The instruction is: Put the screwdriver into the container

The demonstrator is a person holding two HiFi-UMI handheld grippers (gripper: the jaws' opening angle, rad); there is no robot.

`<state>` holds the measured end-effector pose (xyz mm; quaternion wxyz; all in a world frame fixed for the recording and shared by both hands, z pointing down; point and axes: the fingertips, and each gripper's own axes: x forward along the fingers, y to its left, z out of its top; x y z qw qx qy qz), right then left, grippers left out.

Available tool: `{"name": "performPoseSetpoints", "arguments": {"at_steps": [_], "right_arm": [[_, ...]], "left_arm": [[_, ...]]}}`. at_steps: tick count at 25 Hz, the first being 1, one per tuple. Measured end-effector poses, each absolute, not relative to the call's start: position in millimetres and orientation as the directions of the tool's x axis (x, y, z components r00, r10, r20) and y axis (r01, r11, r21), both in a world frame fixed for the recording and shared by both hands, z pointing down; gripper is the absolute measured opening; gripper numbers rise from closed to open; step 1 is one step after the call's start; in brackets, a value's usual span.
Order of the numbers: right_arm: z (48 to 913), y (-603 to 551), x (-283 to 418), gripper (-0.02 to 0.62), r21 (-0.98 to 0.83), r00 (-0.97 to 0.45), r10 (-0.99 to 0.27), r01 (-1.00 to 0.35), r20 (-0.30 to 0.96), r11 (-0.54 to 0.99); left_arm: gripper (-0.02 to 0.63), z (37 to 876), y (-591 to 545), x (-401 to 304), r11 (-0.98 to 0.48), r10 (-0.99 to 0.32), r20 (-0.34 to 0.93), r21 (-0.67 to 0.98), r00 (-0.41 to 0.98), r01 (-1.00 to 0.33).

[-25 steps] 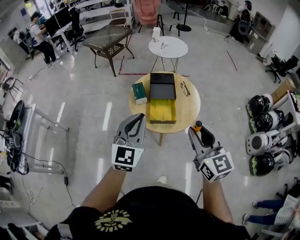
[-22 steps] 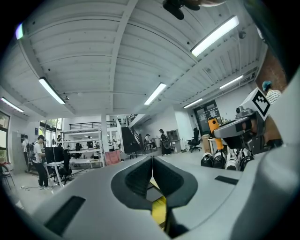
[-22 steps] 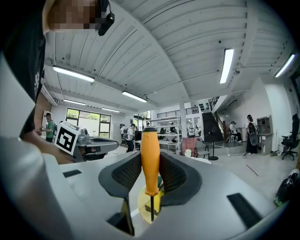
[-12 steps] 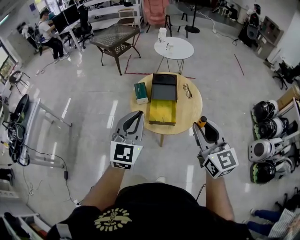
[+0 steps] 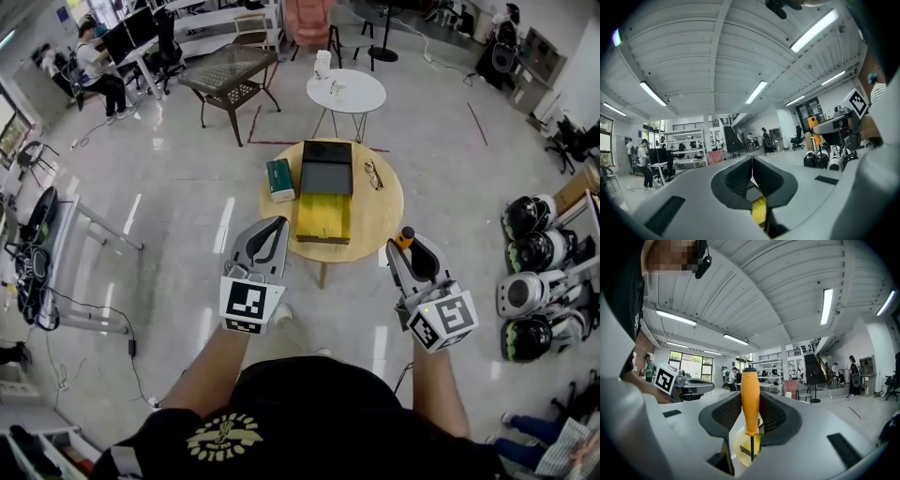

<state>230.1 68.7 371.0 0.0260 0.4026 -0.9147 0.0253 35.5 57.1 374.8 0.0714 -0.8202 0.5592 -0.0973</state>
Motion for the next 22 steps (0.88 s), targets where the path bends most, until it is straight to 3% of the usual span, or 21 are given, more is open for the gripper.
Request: {"name": "performPoseSetpoints", "arguments": {"at_steps": [22], "right_arm": [[386,-15,174,0.132,-0.021,-0.668,-0.738,-0.742,0.095,0.670]], "left_arm": [[0.020,391,-30,-29,-0.335,-0.942,0.099,-0.200,0.321,-0.921]]}}
